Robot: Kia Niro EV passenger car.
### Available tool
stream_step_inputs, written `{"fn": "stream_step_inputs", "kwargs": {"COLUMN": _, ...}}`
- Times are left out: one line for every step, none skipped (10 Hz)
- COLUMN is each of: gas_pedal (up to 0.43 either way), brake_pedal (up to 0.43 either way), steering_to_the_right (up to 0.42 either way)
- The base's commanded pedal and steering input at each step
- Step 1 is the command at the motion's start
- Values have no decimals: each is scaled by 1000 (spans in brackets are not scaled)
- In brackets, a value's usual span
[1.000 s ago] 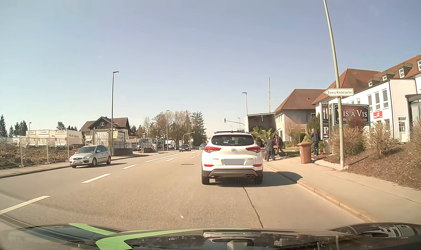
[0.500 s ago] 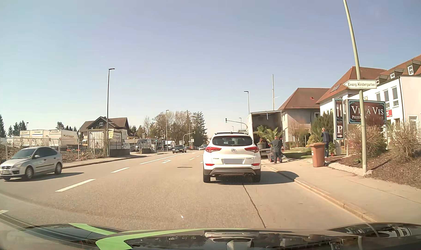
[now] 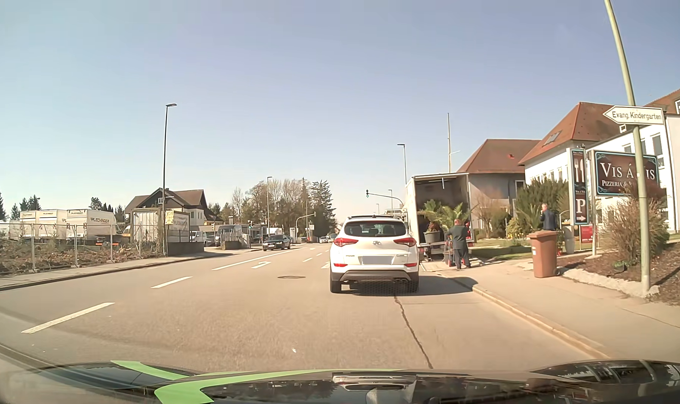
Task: Follow the waypoints while adhering to traffic rules and regulations
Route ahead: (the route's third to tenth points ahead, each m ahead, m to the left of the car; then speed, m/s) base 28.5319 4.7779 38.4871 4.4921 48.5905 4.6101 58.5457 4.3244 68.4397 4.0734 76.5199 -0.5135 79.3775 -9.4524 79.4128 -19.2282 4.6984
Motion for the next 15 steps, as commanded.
{"fn": "stream_step_inputs", "kwargs": {"gas_pedal": 299, "brake_pedal": 0, "steering_to_the_right": -2}}
{"fn": "stream_step_inputs", "kwargs": {"gas_pedal": 299, "brake_pedal": 0, "steering_to_the_right": 2}}
{"fn": "stream_step_inputs", "kwargs": {"gas_pedal": 299, "brake_pedal": 0, "steering_to_the_right": 5}}
{"fn": "stream_step_inputs", "kwargs": {"gas_pedal": 299, "brake_pedal": 0, "steering_to_the_right": 4}}
{"fn": "stream_step_inputs", "kwargs": {"gas_pedal": 287, "brake_pedal": 0, "steering_to_the_right": 0}}
{"fn": "stream_step_inputs", "kwargs": {"gas_pedal": 287, "brake_pedal": 0, "steering_to_the_right": -1}}
{"fn": "stream_step_inputs", "kwargs": {"gas_pedal": 287, "brake_pedal": 0, "steering_to_the_right": -1}}
{"fn": "stream_step_inputs", "kwargs": {"gas_pedal": 268, "brake_pedal": 0, "steering_to_the_right": -1}}
{"fn": "stream_step_inputs", "kwargs": {"gas_pedal": 228, "brake_pedal": 0, "steering_to_the_right": -2}}
{"fn": "stream_step_inputs", "kwargs": {"gas_pedal": 228, "brake_pedal": 0, "steering_to_the_right": -2}}
{"fn": "stream_step_inputs", "kwargs": {"gas_pedal": 220, "brake_pedal": 0, "steering_to_the_right": -1}}
{"fn": "stream_step_inputs", "kwargs": {"gas_pedal": 197, "brake_pedal": 0, "steering_to_the_right": -2}}
{"fn": "stream_step_inputs", "kwargs": {"gas_pedal": 177, "brake_pedal": 0, "steering_to_the_right": -1}}
{"fn": "stream_step_inputs", "kwargs": {"gas_pedal": 130, "brake_pedal": 0, "steering_to_the_right": -1}}
{"fn": "stream_step_inputs", "kwargs": {"gas_pedal": 130, "brake_pedal": 0, "steering_to_the_right": 2}}
